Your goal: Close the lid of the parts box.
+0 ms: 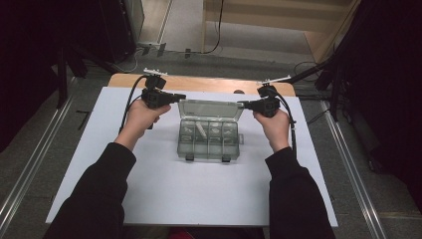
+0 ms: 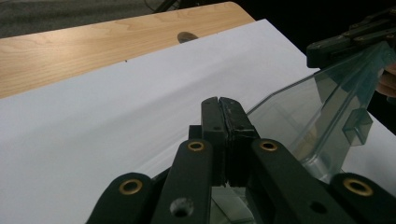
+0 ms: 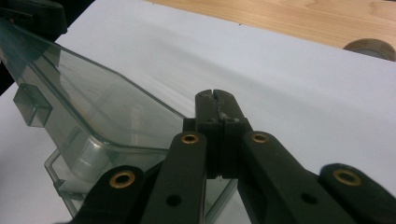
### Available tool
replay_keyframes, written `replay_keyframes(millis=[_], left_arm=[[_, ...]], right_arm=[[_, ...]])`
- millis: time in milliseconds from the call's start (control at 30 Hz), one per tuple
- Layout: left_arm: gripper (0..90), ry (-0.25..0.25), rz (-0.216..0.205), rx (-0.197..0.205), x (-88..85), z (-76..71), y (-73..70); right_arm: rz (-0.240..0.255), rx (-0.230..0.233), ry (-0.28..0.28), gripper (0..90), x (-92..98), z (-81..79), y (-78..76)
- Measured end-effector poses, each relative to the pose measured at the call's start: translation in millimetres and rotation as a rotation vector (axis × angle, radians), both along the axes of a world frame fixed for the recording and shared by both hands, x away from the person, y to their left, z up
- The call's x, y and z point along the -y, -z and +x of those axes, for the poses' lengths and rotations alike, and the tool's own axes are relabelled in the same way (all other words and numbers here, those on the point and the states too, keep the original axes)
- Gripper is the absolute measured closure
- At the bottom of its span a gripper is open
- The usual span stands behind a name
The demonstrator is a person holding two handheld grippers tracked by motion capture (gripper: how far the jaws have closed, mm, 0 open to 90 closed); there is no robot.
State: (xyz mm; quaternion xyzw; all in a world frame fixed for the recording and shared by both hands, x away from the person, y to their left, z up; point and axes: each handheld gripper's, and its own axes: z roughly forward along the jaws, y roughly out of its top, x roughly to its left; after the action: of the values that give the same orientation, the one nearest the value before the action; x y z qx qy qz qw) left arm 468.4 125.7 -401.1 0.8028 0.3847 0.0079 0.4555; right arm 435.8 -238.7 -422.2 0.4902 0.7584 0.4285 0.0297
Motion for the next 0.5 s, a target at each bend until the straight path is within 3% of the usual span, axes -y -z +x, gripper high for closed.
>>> replay_keyframes(millis=[500], left_arm=[[88.7, 0.041, -0.028, -0.021, -3.9, -10.7, -2.1]], right_arm=[[0.015, -0.006, -0.023, 90.0, 4.3, -14.1, -8.1]])
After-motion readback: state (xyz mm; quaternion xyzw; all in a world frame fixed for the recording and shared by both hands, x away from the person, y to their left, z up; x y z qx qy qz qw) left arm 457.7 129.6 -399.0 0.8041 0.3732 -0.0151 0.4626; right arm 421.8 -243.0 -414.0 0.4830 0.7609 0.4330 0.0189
